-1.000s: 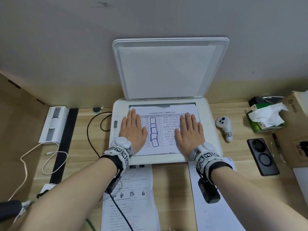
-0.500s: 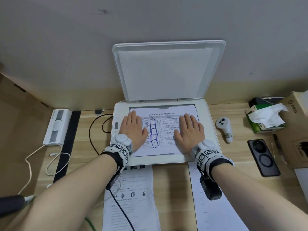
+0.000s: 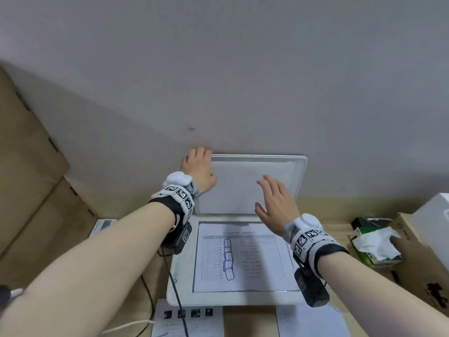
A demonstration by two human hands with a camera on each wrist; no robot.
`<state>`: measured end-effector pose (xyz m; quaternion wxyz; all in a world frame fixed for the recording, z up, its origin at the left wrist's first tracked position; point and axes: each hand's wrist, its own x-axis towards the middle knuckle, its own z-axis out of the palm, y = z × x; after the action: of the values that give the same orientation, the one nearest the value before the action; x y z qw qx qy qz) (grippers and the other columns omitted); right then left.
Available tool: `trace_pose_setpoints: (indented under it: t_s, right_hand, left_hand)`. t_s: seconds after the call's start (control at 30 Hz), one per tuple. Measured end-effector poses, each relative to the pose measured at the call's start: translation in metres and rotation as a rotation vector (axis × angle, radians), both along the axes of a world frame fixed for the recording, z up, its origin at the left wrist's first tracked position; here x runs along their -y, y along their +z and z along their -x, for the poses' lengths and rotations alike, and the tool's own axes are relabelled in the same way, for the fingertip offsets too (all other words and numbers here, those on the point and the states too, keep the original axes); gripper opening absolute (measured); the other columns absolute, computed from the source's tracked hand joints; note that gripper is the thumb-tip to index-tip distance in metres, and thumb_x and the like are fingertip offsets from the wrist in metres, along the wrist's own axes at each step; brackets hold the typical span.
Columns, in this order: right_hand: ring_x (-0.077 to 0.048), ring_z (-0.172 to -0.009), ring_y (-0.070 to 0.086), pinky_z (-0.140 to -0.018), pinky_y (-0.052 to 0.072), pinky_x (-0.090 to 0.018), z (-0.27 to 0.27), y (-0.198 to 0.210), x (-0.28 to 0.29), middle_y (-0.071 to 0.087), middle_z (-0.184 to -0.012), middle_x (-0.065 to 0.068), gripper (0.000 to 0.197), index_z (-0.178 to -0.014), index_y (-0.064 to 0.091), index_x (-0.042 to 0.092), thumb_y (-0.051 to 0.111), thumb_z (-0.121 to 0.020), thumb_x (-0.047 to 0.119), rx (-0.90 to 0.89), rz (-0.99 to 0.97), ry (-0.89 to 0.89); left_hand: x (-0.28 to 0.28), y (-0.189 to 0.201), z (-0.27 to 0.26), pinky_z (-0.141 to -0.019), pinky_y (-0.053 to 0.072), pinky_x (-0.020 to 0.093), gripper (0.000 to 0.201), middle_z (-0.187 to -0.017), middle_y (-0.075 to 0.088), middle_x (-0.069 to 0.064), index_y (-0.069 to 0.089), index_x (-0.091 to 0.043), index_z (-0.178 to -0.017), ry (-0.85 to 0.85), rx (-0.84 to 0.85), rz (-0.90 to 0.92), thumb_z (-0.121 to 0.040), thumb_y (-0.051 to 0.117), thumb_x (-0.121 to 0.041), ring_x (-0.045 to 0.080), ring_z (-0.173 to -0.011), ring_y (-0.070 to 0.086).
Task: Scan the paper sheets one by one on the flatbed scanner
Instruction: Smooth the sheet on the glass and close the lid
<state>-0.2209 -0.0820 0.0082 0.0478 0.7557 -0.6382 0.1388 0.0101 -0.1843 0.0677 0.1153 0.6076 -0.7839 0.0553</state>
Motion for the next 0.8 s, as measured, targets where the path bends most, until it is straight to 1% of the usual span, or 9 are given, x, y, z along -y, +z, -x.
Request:
trace_pose_setpoints:
  t_s: [0.13,0.23,0.3,0.33,0.4,0.47,0.57,0.67,0.8]
  right_hand:
    - [-0.031,-0.151,0.014,-0.120,0.026,-0.044,-0.012,0.032,0.003,0.009,-0.165,-0.014,0.092,-0.157,0.015,0.006,0.065,-0.085,0.033,-0.092,0.133,0.036]
    - [-0.028,-0.143,0.034,-0.120,0.023,-0.042,-0.022,0.044,-0.002,0.038,-0.155,-0.010,0.070,-0.148,0.036,0.013,0.058,-0.090,0.045,-0.195,0.070,0.003]
    - [-0.026,-0.108,0.060,-0.108,0.033,-0.039,-0.041,0.045,-0.016,0.067,-0.113,-0.003,0.038,-0.110,0.058,0.022,0.050,-0.094,0.056,-0.218,-0.083,-0.057]
    - [-0.026,-0.094,0.063,-0.097,0.041,-0.037,-0.048,0.042,-0.021,0.068,-0.096,-0.001,0.040,-0.093,0.059,0.024,0.048,-0.094,0.062,-0.236,-0.186,-0.090]
    - [-0.028,-0.083,0.064,-0.073,0.047,-0.033,-0.059,0.028,-0.035,0.066,-0.088,-0.003,0.047,-0.083,0.060,0.022,0.047,-0.092,0.066,-0.290,-0.331,-0.116]
    - [-0.028,-0.081,0.065,-0.066,0.048,-0.031,-0.061,0.008,-0.050,0.069,-0.092,-0.003,0.045,-0.086,0.065,0.019,0.046,-0.094,0.059,-0.299,-0.353,-0.060]
    - [-0.024,-0.095,0.060,-0.071,0.049,-0.032,-0.058,-0.027,-0.078,0.066,-0.113,-0.002,0.034,-0.097,0.060,0.020,0.050,-0.093,0.053,-0.227,-0.397,0.049]
    - [-0.027,-0.132,0.042,-0.102,0.044,-0.041,-0.057,-0.065,-0.106,0.040,-0.151,-0.003,0.068,-0.134,0.044,0.016,0.058,-0.087,0.063,-0.139,-0.467,0.107]
    - [-0.025,-0.153,0.001,-0.123,0.014,-0.041,-0.059,-0.120,-0.149,-0.001,-0.167,-0.007,0.091,-0.158,0.008,0.014,0.045,-0.093,0.066,-0.087,-0.627,0.092]
  left_hand:
    - [-0.021,0.005,-0.001,-0.069,0.037,0.032,0.022,-0.105,0.062,0.009,0.055,-0.013,-0.103,-0.093,0.033,-0.089,-0.085,0.052,-0.025,0.033,-0.095,0.058]
    - [-0.038,0.008,-0.011,-0.059,0.041,0.029,0.016,-0.087,0.065,0.006,0.055,-0.016,-0.089,-0.120,0.050,-0.205,-0.084,0.048,-0.030,0.030,-0.075,0.061]
    - [-0.060,0.003,-0.020,-0.055,0.042,0.026,0.016,-0.078,0.065,0.005,0.060,-0.014,-0.085,-0.148,0.105,-0.389,-0.085,0.052,-0.027,0.027,-0.067,0.061]
    - [-0.070,-0.003,-0.018,-0.052,0.039,0.024,0.014,-0.073,0.062,0.004,0.060,-0.012,-0.083,-0.162,0.128,-0.461,-0.086,0.053,-0.023,0.025,-0.062,0.058]
    - [-0.097,-0.020,-0.015,-0.051,0.034,0.024,0.008,-0.071,0.054,0.003,0.056,-0.012,-0.082,-0.181,0.151,-0.560,-0.087,0.050,-0.015,0.023,-0.061,0.048]
    - [-0.120,-0.041,-0.012,-0.062,0.038,0.027,0.011,-0.087,0.059,0.004,0.058,-0.013,-0.092,-0.206,0.140,-0.620,-0.090,0.047,-0.015,0.025,-0.076,0.054]
    - [-0.142,-0.080,-0.022,-0.081,0.043,0.033,0.040,-0.127,0.056,0.016,0.050,-0.006,-0.126,-0.291,0.099,-0.687,-0.094,0.050,-0.030,0.030,-0.111,0.055]
    - [-0.161,-0.121,-0.039,-0.119,0.021,0.044,0.092,-0.162,0.004,0.018,0.008,-0.005,-0.155,-0.351,0.190,-0.759,-0.092,0.055,-0.053,0.031,-0.150,0.009]
    - [-0.193,-0.176,-0.049,-0.123,0.006,0.044,0.105,-0.162,-0.018,0.015,-0.005,-0.005,-0.155,-0.358,0.217,-0.789,-0.089,0.052,-0.064,0.029,-0.150,-0.013]
